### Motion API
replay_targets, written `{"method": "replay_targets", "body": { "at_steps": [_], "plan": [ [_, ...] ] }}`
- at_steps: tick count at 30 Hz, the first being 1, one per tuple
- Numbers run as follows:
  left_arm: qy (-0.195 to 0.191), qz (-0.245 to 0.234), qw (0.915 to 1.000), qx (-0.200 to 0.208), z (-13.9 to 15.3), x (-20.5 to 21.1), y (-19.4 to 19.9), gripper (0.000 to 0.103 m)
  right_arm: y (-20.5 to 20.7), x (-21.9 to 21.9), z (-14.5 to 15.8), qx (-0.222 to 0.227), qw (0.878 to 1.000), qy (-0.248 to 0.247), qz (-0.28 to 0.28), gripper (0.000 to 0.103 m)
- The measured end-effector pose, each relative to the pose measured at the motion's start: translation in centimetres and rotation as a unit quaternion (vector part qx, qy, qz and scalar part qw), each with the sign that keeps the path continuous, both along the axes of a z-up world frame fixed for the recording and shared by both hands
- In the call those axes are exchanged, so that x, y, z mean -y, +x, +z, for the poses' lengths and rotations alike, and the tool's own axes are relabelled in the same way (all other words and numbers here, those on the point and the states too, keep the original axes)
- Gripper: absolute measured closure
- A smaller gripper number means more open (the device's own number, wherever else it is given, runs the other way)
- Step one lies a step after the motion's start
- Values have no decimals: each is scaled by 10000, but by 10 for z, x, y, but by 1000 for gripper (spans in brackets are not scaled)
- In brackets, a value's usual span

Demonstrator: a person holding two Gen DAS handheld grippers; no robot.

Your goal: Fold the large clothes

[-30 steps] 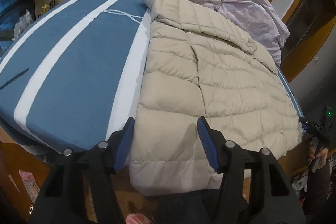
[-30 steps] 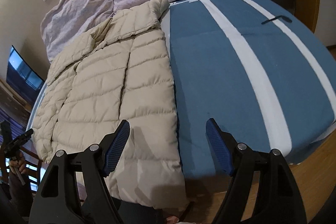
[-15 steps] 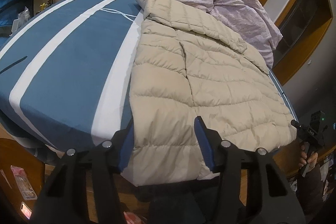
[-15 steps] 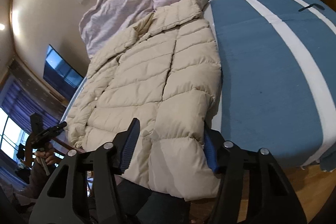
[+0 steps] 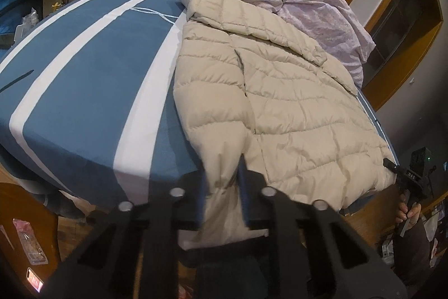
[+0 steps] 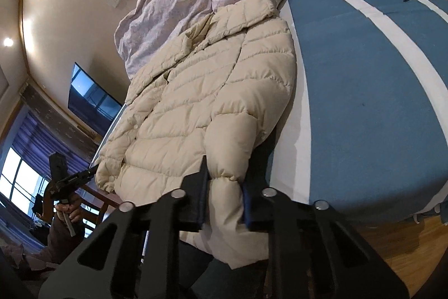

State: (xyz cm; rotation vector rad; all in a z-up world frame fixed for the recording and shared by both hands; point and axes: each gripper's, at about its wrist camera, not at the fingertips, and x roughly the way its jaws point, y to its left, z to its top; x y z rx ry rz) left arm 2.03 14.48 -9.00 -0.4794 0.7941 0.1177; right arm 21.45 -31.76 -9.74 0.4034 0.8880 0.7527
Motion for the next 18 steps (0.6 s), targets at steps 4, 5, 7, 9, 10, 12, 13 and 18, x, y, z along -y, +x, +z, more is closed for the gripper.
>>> {"method": "replay_targets", "body": {
  "at_steps": [4,5,7,9,10,12,13,18],
  "plan": [
    [179,10,9998,58,10,2,1,95,3,4,17,239,9996,18,-167,89],
    [245,12,9997,80,14,3,2,95,5,5,21,288,9994,24,-205,89],
    [365,34,9992,135,23,3,3,96,8,5,30,389,9988,28,-279,89],
    [416,69,9989,197,30,1,5,96,12,4,41,518,9981,5,-343,89],
    [444,94,9987,233,34,-1,6,96,14,3,45,557,9978,-9,-364,90],
    [499,140,9982,315,42,-3,7,96,18,1,53,646,9971,-33,-408,90],
    [522,164,9979,350,46,-4,8,96,21,-1,58,688,9967,-61,-428,90],
    [623,277,9964,494,61,-11,14,96,34,-10,72,847,9949,-251,-489,90]
  ]
}}
